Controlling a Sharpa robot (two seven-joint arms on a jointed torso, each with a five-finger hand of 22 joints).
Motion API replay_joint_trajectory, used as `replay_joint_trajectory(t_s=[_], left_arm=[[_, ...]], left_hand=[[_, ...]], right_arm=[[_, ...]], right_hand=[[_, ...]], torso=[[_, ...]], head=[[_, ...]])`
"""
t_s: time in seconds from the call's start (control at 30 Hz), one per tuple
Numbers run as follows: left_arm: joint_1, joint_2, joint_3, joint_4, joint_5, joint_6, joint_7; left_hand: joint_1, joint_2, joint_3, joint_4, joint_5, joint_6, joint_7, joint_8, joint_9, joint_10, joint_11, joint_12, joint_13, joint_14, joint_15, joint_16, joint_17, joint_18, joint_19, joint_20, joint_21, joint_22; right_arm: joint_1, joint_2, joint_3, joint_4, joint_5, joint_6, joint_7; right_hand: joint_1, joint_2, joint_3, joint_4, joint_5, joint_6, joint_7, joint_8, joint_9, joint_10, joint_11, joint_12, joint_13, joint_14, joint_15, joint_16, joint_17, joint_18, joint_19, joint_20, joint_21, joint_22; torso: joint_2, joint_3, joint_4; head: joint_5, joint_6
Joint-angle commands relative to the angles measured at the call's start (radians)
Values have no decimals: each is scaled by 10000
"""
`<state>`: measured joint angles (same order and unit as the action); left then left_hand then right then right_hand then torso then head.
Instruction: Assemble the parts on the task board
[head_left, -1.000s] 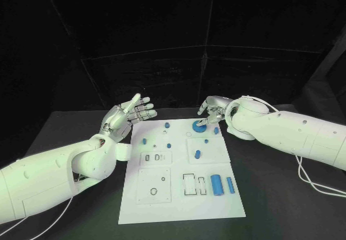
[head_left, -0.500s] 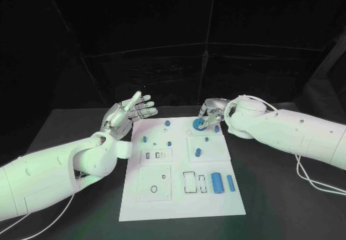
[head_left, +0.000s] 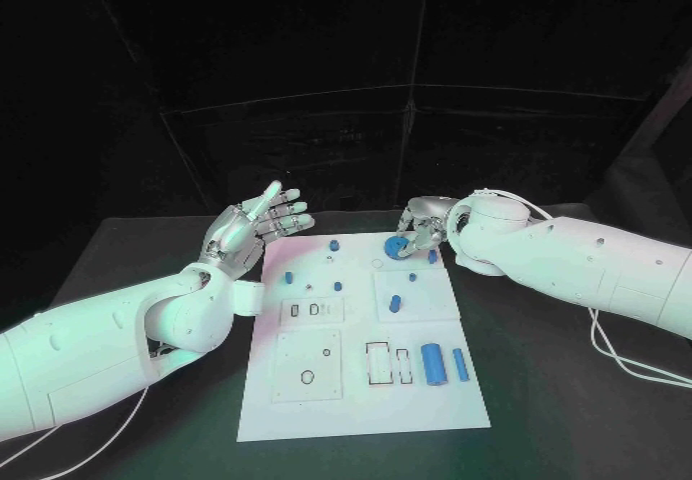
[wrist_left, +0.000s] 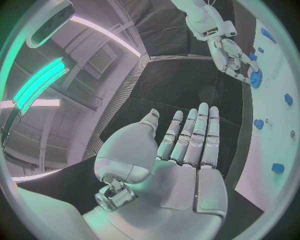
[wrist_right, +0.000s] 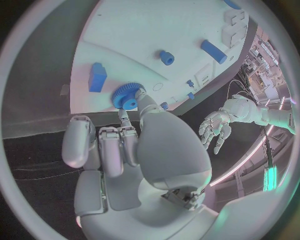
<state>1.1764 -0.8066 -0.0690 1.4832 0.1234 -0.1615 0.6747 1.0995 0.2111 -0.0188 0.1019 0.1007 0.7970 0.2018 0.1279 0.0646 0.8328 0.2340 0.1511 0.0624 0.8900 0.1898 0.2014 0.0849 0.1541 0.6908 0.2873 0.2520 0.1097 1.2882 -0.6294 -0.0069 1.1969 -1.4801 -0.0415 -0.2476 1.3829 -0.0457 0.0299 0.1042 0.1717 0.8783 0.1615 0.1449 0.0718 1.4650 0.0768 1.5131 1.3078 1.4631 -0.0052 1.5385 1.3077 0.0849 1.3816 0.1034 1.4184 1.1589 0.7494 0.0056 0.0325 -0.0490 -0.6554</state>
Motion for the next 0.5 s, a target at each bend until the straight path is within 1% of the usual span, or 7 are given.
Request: replay_joint_trajectory(t_s=[0.03,0.17,0.27,0.37,0.43,0.5], left_arm=[[17,13,10,-3,17,149,255],[17,8,10,-12,17,176,226],[17,8,10,-7,17,190,224],[15,10,10,29,17,219,243],[14,12,9,42,17,240,238],[14,12,9,46,17,267,221]], left_hand=[[81,25,49,-22,13,16,860,53,14,72,0,41,9,80,0,-41,-14,177,83,12,21,-12],[89,30,57,-28,14,7,858,55,13,65,0,38,8,80,0,-47,-18,177,90,13,20,-17],[89,31,57,-27,14,6,858,55,13,64,0,37,8,79,0,-48,-19,177,90,13,19,-18],[89,31,57,-27,14,6,858,55,13,64,0,37,8,79,0,-48,-19,177,90,13,19,-18],[88,33,58,-26,14,4,858,54,13,62,0,37,8,78,0,-49,-19,177,91,13,19,-19],[88,33,58,-26,14,4,858,54,13,62,0,37,8,78,0,-49,-19,177,91,13,19,-19]], right_arm=[[-16,31,-10,-36,-103,195,43],[-35,55,-11,-74,-306,118,-35],[-63,57,-12,-53,-617,102,-150],[-122,53,-12,-2,-950,78,-295],[-153,58,-12,18,-1089,54,-358],[-195,69,-12,56,-1269,31,-435]], right_hand=[[-35,178,34,-61,-189,153,-11,102,19,631,-18,32,2014,912,5,33,1791,-69,47,-8,54,13],[125,404,228,-215,-326,371,-23,198,29,643,-34,38,2027,909,-34,30,1780,-71,42,-45,64,27],[241,485,372,-359,-506,518,-26,246,26,644,-39,34,2028,907,-54,28,1774,-72,37,-61,68,31],[235,485,441,-444,-705,588,-29,249,7,638,-44,19,2016,908,-60,29,1779,-73,34,-70,72,38],[218,479,446,-452,-729,613,-34,255,6,637,-47,16,2014,908,-60,29,1780,-75,37,-70,76,47],[187,475,458,-459,-688,663,-47,269,6,638,-58,15,2014,909,-60,30,1782,-78,43,-72,82,62]], torso=[[1,1,19],[-3,-3,8],[0,0,3],[-7,-4,11],[-12,-9,16],[-12,-7,26]], head=[[-4,-22],[-8,-22],[10,-15],[0,12],[-2,15],[2,32]])
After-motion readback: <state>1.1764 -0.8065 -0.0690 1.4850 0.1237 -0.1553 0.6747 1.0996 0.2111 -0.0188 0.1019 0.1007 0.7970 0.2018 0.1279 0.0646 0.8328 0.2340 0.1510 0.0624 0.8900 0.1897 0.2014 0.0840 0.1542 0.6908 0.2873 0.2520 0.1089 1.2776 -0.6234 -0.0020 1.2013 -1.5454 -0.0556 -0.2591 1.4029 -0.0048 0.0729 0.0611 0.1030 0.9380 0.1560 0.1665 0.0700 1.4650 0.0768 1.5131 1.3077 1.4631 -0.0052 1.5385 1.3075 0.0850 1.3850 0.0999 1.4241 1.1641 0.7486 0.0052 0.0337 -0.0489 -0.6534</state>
